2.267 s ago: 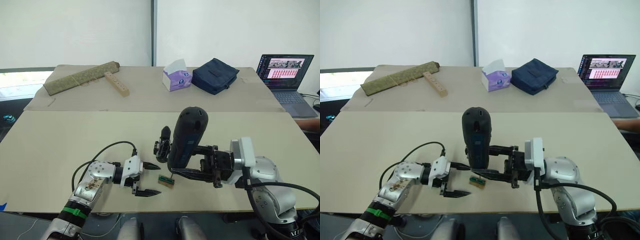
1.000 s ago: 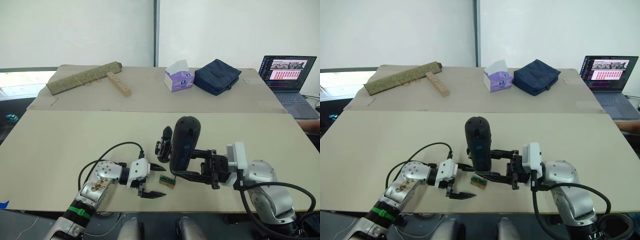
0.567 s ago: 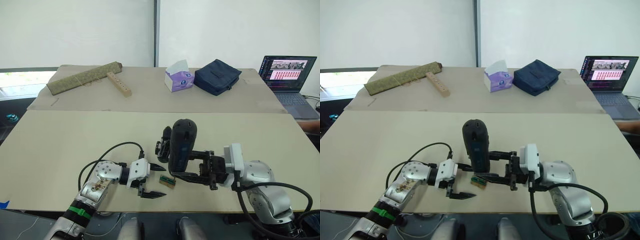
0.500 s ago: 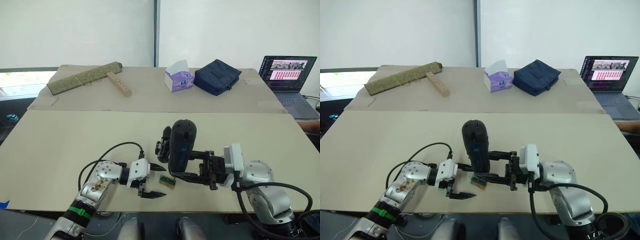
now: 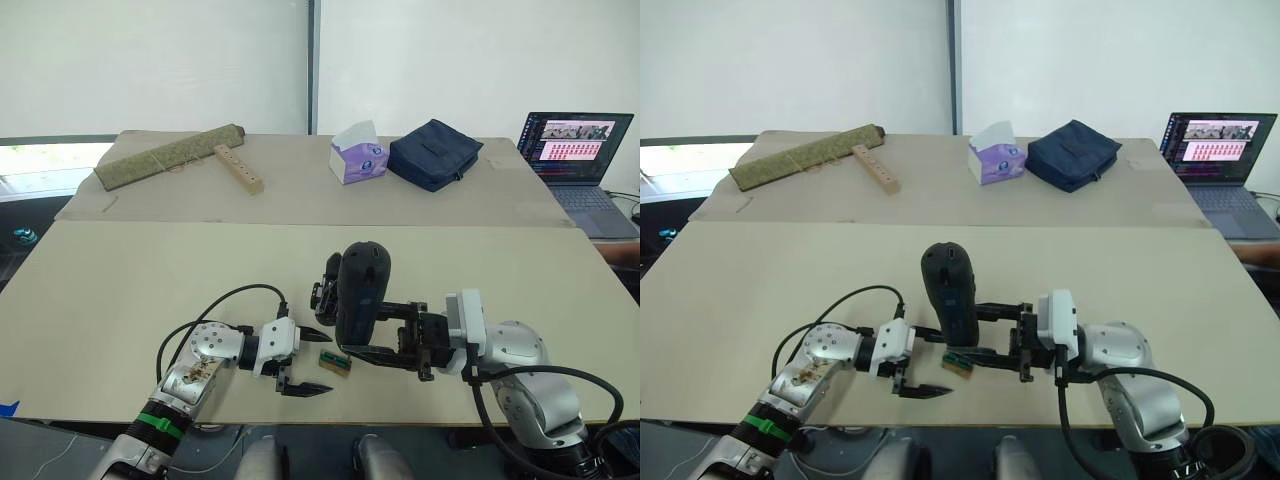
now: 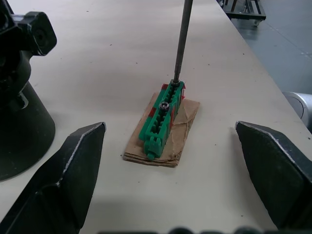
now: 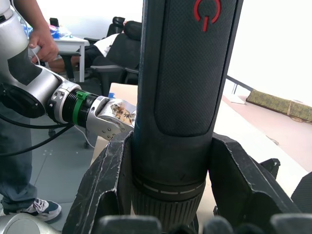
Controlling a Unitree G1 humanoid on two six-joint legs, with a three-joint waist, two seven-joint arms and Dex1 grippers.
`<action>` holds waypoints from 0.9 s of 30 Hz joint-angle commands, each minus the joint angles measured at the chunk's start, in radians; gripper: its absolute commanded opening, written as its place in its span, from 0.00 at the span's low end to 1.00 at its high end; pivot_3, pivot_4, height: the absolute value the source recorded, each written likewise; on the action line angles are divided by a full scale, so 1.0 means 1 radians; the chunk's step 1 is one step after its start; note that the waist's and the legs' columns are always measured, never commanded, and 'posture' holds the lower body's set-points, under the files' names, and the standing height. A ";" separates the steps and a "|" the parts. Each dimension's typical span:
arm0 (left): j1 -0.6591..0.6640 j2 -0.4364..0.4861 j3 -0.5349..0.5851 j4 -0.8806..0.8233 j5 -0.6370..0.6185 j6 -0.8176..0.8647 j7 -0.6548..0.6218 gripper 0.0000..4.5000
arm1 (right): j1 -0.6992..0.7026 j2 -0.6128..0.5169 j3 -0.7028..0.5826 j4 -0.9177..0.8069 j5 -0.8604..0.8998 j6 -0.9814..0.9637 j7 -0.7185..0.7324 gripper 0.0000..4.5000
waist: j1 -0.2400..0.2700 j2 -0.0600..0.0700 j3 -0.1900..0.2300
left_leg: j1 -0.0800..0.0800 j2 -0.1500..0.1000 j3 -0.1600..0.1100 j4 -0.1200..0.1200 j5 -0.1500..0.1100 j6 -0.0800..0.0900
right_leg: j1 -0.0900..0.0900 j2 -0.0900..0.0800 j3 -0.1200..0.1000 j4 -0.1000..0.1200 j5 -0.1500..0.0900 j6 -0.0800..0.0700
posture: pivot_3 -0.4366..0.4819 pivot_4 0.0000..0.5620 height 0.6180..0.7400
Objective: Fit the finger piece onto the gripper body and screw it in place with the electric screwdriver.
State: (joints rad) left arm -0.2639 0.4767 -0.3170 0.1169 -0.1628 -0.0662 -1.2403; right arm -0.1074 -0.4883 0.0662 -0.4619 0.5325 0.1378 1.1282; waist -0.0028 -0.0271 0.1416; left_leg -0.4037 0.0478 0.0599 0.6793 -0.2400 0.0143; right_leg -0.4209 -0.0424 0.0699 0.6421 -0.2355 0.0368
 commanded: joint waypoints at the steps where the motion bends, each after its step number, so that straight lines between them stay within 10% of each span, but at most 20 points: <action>1: 0.019 -0.002 -0.018 0.039 0.024 0.005 0.018 1.00 | -0.001 -0.002 -0.001 -0.009 0.016 -0.027 -0.001 0.41 | 0.000 0.000 0.000 | 0.000 0.000 0.000 0.000 0.000 0.000 | 0.000 0.000 0.000 0.000 0.000 0.000 | 0.48 0.27 1.00; 27: 0.017 0.031 0.048 -0.028 -0.074 0.041 -0.013 1.00 | -0.072 -0.014 -0.024 -0.077 0.085 0.025 -0.041 0.41 | -0.007 0.001 -0.002 | -0.001 0.001 0.000 0.000 0.000 0.000 | -0.001 0.000 0.000 0.000 0.000 0.000 | 0.48 0.27 1.00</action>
State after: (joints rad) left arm -0.2541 0.4932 -0.2921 0.1157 -0.2185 -0.0364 -1.2453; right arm -0.1497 -0.4985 0.0663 -0.4748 0.5707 0.1543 1.1019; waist -0.0097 -0.0266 0.1399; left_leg -0.4044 0.0484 0.0598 0.6788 -0.2400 0.0143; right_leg -0.4225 -0.0420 0.0698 0.6424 -0.2358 0.0363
